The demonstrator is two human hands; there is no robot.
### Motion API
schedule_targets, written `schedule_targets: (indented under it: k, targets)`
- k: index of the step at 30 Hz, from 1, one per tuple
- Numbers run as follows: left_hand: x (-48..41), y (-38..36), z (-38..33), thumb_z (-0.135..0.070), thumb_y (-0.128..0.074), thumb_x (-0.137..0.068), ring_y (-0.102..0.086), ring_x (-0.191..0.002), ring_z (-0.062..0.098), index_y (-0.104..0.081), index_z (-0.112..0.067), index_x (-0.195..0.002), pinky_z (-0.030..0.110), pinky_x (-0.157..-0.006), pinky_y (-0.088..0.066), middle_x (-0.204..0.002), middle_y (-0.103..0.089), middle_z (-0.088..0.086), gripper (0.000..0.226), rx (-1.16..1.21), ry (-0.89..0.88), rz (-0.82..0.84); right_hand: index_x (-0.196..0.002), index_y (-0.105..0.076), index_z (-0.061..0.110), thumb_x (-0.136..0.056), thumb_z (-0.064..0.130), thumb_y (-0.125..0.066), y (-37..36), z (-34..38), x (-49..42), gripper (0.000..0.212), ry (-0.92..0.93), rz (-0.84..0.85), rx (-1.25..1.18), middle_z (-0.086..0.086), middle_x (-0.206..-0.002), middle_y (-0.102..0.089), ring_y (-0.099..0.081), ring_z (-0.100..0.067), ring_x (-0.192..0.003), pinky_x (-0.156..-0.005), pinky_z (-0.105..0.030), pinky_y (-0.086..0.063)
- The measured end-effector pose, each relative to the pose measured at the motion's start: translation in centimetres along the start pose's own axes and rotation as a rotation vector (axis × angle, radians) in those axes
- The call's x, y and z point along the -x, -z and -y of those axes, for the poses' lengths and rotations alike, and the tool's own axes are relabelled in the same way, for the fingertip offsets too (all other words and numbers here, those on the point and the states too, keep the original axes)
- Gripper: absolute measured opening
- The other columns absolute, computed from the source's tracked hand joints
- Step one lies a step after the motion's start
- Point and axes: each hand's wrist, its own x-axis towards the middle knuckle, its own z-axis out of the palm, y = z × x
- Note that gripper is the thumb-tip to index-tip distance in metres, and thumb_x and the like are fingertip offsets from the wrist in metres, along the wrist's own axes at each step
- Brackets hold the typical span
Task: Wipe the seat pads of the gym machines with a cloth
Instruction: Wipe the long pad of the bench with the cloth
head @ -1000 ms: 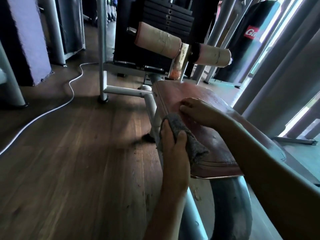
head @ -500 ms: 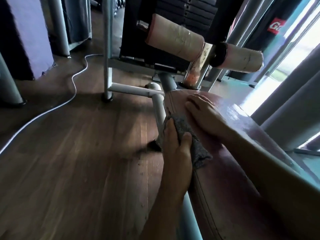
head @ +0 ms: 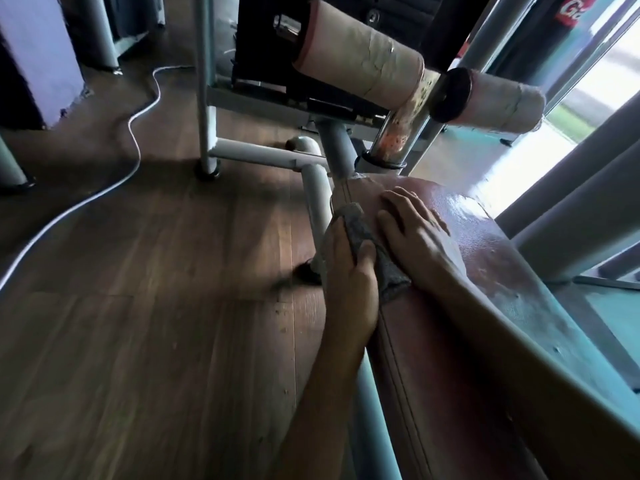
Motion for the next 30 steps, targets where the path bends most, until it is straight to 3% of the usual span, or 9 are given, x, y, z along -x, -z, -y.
schedule_targets:
  k: [4,9,14,19,24,30]
  targets:
    - [5.6,0.2,0.0,-0.042,-0.044,-0.095,-0.024,-0.142,-0.008,-0.025,-0.041,-0.152,0.033,-0.122,-0.022,-0.156,-0.027,-0.025,0.060,0.095,-0.014,0.025,-0.144,-0.040,0.034,-0.103,0.047,-0.036,0.2,0.2,0.2,0.044,-0.004,-0.001,0.010,0.013,-0.155,-0.035,-0.033,-0.011,-0.140,-0.116,-0.035,-0.024]
    - [-2.6,-0.2,0.9,-0.053,-0.043,-0.077,-0.031,-0.144,0.005,-0.031,-0.030,-0.152,0.039,-0.121,-0.023,-0.156,-0.035,-0.013,0.080,-0.007,-0.030,-0.033,-0.143,-0.041,0.034,-0.102,0.045,-0.039,0.3,0.4,0.3,0.042,-0.012,-0.007,-0.010,0.015,-0.153,-0.036,-0.031,-0.007,-0.141,-0.117,-0.034,-0.021]
    - [2.0,-0.3,0.6,-0.047,-0.045,-0.084,-0.027,-0.144,0.001,-0.025,-0.038,-0.153,0.036,-0.121,-0.024,-0.158,-0.029,-0.015,0.072,0.116,-0.024,0.024,-0.144,-0.039,0.036,-0.103,0.046,-0.036,0.2,0.4,0.3,0.043,-0.022,0.012,0.001,0.013,-0.156,-0.033,-0.031,-0.011,-0.142,-0.120,-0.040,-0.021]
    - [-5.1,-0.1,1.9,-0.062,-0.046,-0.075,-0.025,-0.148,0.011,-0.021,-0.036,-0.154,0.044,-0.121,-0.024,-0.161,-0.026,-0.010,0.086,0.045,0.019,0.080,-0.144,-0.040,0.033,-0.103,0.045,-0.039,0.2,0.3,0.5,0.043,-0.005,0.000,-0.015,0.012,-0.155,-0.035,-0.031,-0.010,-0.142,-0.118,-0.036,-0.021]
    - [-2.0,-0.3,3.2,-0.057,-0.049,-0.077,-0.031,-0.145,0.012,-0.029,-0.036,-0.151,0.044,-0.121,-0.024,-0.157,-0.035,-0.010,0.079,0.135,-0.034,0.083,-0.143,-0.040,0.035,-0.101,0.047,-0.039,0.1,0.2,0.2,0.044,-0.016,-0.009,-0.009,0.014,-0.154,-0.035,-0.032,-0.009,-0.141,-0.118,-0.035,-0.022]
    - [-8.2,-0.3,2.7,-0.049,-0.050,-0.077,-0.043,-0.138,0.020,-0.036,-0.029,-0.148,0.049,-0.117,-0.031,-0.148,-0.046,0.001,0.075,0.097,-0.068,0.094,-0.143,-0.042,0.034,-0.101,0.046,-0.040,0.1,0.1,0.2,0.043,-0.017,0.001,-0.037,0.015,-0.153,-0.036,-0.030,-0.006,-0.138,-0.118,-0.035,-0.021]
